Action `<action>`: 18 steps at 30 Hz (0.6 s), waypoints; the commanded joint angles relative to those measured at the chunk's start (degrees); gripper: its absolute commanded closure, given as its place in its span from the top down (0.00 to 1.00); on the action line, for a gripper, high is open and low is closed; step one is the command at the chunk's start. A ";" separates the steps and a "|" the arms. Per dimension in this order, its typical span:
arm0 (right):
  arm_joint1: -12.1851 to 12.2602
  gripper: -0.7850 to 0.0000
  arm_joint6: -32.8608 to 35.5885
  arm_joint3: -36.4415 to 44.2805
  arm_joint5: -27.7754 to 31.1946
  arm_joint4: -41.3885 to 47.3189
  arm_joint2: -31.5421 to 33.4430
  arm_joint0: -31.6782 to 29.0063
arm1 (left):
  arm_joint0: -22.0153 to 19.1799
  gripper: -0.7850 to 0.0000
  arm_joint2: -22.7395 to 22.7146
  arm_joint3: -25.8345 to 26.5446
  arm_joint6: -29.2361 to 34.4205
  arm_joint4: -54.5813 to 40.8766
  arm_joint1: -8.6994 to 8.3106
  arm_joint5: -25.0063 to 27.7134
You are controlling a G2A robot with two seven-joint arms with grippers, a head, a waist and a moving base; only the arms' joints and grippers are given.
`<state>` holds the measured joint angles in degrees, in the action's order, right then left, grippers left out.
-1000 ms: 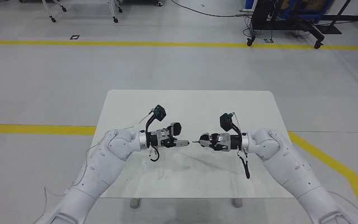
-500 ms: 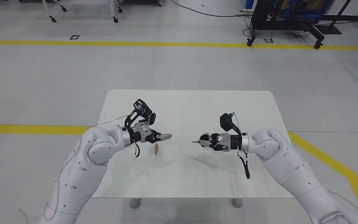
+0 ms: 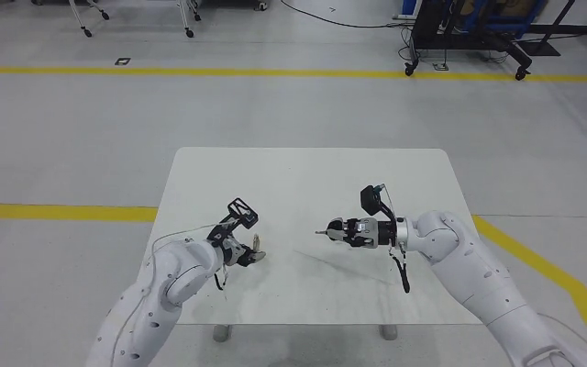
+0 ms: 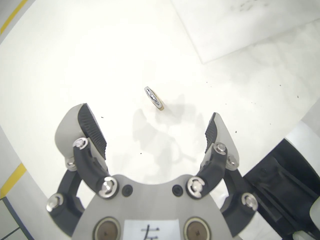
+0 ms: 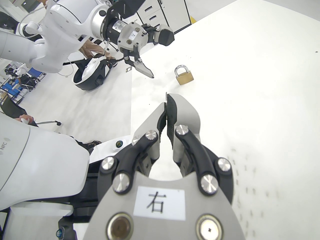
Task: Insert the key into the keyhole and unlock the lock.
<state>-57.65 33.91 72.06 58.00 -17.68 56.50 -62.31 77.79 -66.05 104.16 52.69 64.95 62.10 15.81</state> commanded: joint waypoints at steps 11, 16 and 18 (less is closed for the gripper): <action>0.00 0.00 0.00 0.00 0.00 0.00 0.00 0.00 | -4.96 0.55 4.42 -9.87 -3.78 -1.69 1.47 -2.82; 0.00 0.00 0.00 0.00 0.00 0.00 0.00 0.00 | -7.05 0.34 5.95 -11.68 -2.96 -1.71 1.92 -2.49; 0.00 0.00 0.00 0.00 0.00 0.00 0.00 0.00 | -7.77 0.10 6.48 -12.21 -2.73 -1.96 2.09 -2.22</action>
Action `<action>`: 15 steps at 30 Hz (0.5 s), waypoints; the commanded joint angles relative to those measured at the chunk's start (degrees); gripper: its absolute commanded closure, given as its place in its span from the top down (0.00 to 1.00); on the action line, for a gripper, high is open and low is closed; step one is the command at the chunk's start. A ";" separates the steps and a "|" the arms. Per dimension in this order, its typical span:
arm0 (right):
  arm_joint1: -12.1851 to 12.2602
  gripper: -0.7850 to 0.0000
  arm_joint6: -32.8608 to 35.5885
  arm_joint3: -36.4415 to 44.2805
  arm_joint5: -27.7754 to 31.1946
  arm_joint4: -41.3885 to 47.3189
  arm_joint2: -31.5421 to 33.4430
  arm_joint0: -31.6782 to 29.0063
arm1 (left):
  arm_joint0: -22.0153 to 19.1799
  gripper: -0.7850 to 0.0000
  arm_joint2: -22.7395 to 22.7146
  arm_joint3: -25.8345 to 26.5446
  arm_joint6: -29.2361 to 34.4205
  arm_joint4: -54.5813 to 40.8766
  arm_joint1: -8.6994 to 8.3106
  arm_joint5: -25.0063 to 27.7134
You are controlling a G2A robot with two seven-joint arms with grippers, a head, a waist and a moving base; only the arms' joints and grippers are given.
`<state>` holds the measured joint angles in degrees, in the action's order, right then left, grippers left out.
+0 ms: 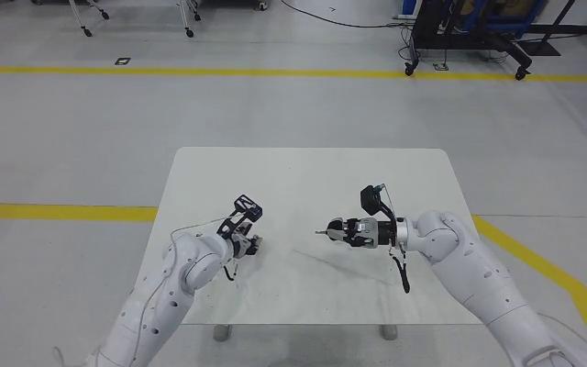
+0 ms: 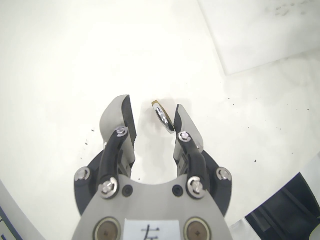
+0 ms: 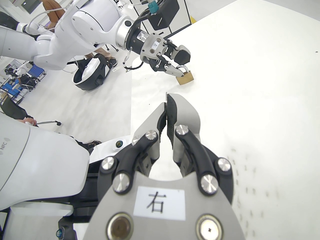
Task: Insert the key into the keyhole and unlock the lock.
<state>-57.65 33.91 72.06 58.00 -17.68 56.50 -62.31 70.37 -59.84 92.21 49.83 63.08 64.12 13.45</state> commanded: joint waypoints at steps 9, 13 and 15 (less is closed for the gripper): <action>0.00 0.00 0.00 0.00 0.00 0.00 0.00 0.00 | -2.84 0.00 2.32 -1.94 3.78 -1.25 0.57 2.40; 0.00 0.00 0.00 0.00 0.00 0.00 0.00 0.00 | -3.48 0.00 2.89 -2.23 5.23 -0.82 0.68 2.42; 0.00 0.00 0.00 0.00 0.00 0.00 0.00 0.00 | -3.73 0.00 3.04 -2.18 5.60 -0.59 0.74 2.08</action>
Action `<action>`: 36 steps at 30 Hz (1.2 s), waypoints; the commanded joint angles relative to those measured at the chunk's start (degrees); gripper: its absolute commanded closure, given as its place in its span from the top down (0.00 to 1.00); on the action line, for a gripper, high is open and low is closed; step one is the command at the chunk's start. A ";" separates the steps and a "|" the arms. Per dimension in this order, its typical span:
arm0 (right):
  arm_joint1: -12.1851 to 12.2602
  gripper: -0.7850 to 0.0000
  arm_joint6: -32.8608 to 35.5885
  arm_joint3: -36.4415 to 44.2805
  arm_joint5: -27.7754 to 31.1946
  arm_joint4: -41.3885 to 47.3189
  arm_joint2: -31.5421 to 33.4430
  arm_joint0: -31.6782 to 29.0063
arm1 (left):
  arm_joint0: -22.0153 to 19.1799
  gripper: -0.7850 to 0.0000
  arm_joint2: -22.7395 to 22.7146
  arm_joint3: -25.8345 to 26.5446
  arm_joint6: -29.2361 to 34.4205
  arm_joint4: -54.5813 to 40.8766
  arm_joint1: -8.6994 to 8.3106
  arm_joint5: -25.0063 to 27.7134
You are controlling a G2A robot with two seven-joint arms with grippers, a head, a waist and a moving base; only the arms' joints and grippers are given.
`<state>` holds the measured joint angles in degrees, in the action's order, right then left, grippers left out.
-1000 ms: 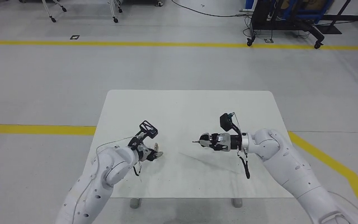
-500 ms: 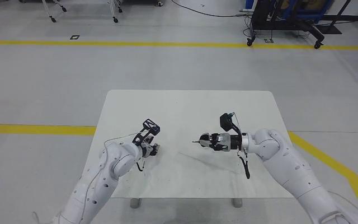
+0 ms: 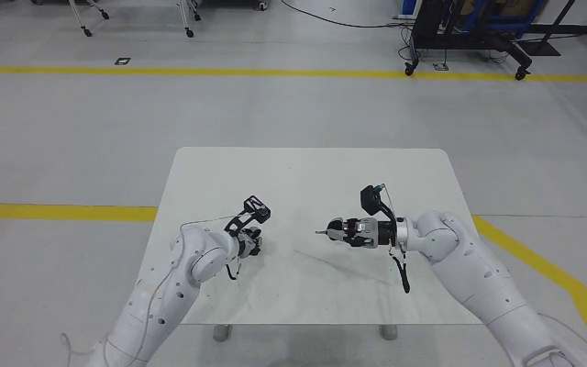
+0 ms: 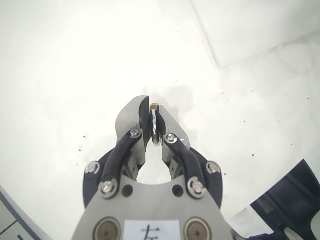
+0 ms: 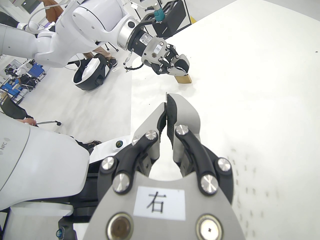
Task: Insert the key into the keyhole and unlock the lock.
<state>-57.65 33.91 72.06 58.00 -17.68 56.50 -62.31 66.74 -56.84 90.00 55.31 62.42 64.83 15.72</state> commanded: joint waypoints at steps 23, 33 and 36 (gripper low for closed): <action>0.00 0.00 0.00 0.00 0.00 0.00 0.00 0.00 | 0.15 0.19 -1.05 1.09 2.51 -3.09 -0.15 0.52; 0.00 0.00 0.00 0.00 0.00 0.00 0.00 0.00 | -0.18 0.00 -0.50 -0.11 3.65 -2.50 -0.16 0.68; 0.00 0.00 0.00 0.00 0.00 0.00 0.00 0.00 | -0.52 0.00 -0.31 -0.29 2.96 -2.43 -0.08 0.52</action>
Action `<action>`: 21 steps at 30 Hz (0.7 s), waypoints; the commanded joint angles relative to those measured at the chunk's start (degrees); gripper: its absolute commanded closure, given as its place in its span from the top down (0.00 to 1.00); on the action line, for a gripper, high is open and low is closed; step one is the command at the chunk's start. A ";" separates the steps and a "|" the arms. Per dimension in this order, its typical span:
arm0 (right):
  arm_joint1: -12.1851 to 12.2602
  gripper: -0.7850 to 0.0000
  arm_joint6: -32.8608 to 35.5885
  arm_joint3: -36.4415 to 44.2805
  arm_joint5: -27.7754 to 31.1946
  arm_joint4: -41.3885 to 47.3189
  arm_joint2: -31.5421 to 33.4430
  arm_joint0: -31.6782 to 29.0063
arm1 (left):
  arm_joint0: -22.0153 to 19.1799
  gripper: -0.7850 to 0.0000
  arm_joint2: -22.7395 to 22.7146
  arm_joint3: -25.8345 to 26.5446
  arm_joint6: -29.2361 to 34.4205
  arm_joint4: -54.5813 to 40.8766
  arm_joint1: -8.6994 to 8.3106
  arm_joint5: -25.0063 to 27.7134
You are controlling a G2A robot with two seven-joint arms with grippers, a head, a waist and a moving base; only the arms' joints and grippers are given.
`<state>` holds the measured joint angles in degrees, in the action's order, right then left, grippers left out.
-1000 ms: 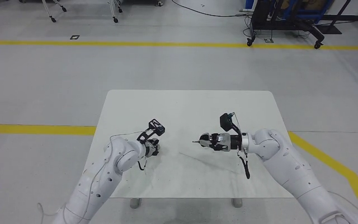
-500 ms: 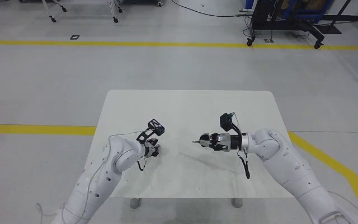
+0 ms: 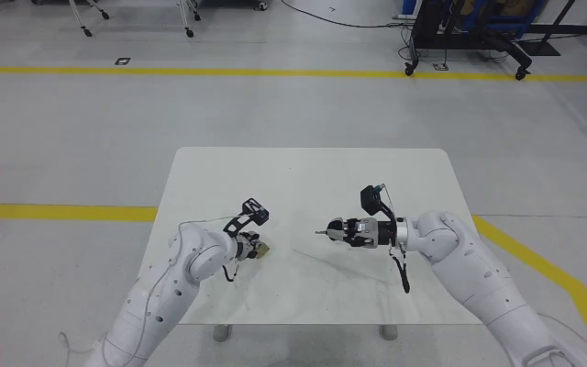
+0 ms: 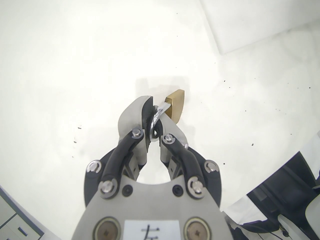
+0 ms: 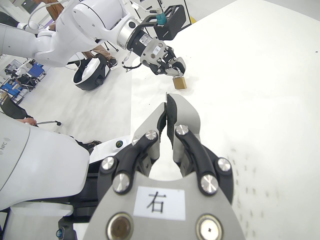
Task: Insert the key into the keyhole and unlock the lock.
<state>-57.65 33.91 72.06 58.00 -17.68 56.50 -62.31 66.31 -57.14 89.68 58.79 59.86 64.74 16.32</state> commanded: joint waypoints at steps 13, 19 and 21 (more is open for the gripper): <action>0.00 0.00 0.00 0.00 0.00 0.00 0.00 0.00 | 1.41 0.00 -2.41 9.26 -8.68 -2.32 -0.29 1.96; 0.00 0.00 0.00 0.00 0.00 0.00 0.00 0.00 | 2.88 0.00 -3.15 11.95 -10.00 -4.17 -0.42 1.95; 0.00 0.00 0.00 0.00 0.00 0.00 0.00 0.00 | 2.88 0.00 -3.15 11.95 -10.00 -4.17 -0.42 1.95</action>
<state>-57.65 33.91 72.06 58.00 -17.68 56.50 -62.31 69.22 -60.30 101.63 48.79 55.60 64.32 18.27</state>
